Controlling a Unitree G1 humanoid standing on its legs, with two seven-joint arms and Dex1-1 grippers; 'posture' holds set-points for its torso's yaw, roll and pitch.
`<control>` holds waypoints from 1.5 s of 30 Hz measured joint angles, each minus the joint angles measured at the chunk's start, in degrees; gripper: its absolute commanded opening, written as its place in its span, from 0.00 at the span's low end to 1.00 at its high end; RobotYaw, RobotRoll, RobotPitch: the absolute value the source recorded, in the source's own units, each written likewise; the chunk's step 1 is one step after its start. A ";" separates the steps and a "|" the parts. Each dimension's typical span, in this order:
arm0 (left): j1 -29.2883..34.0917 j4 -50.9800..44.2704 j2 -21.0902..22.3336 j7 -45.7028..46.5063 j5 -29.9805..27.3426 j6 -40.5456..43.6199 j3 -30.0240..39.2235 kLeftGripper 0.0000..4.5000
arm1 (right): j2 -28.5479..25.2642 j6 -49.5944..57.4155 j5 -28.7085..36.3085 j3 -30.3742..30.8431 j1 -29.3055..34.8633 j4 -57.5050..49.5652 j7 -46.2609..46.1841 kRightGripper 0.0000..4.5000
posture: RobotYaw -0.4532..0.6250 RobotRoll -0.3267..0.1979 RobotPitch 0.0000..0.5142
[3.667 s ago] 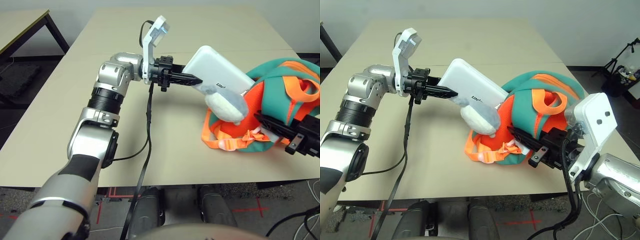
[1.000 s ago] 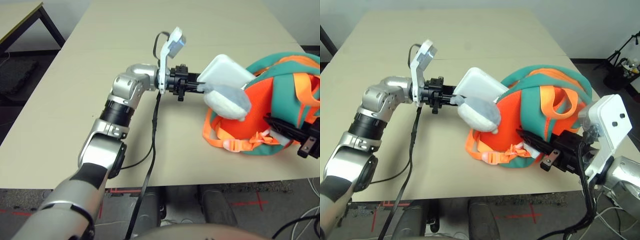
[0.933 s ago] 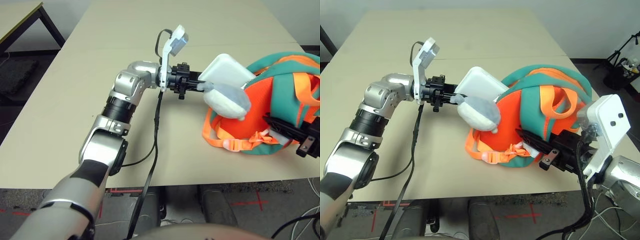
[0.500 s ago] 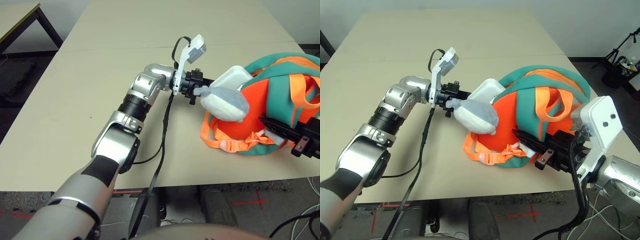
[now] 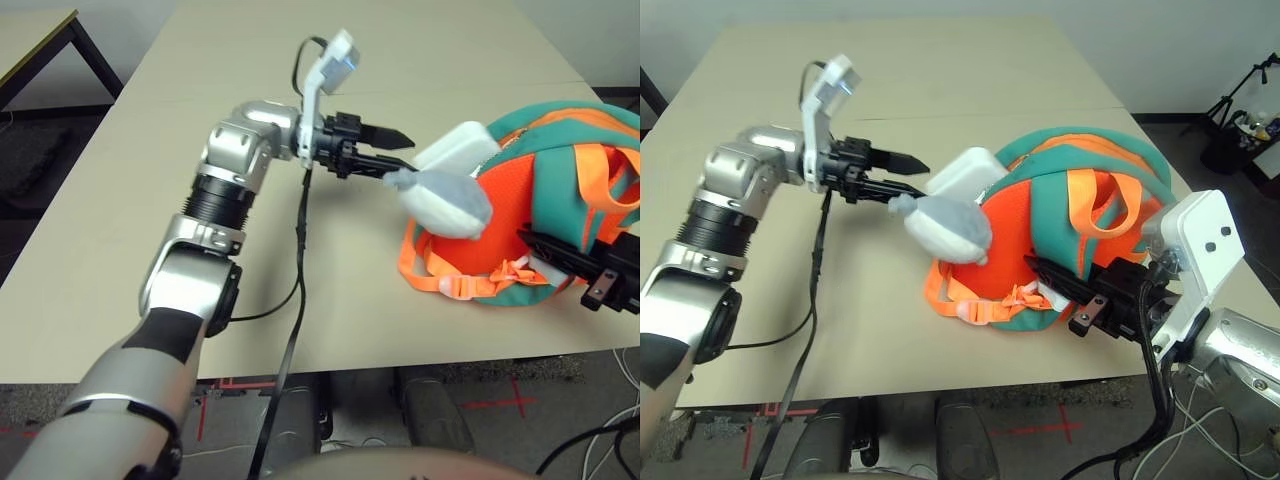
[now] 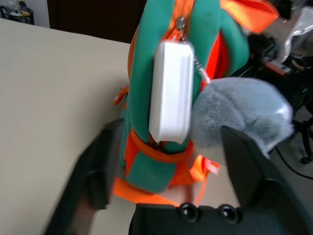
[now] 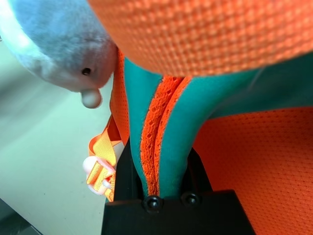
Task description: Put the pencil case into the backpack and zip it.
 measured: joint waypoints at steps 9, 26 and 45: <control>-5.62 8.03 -3.84 4.71 0.27 -2.65 1.20 0.29 | 0.33 -0.20 -1.01 1.10 -0.88 0.59 0.22 0.04 | 0.23 0.62 0.25; -11.93 19.51 -8.63 -0.85 4.02 -9.87 0.34 0.00 | 1.12 -0.37 -1.58 1.22 -0.16 -0.15 0.21 0.04 | 0.21 0.62 0.26; -8.98 8.55 -6.57 -4.79 5.61 -4.98 -5.03 0.00 | 2.31 -1.01 -2.08 3.23 -1.35 -0.09 -0.39 0.04 | 0.21 0.62 0.27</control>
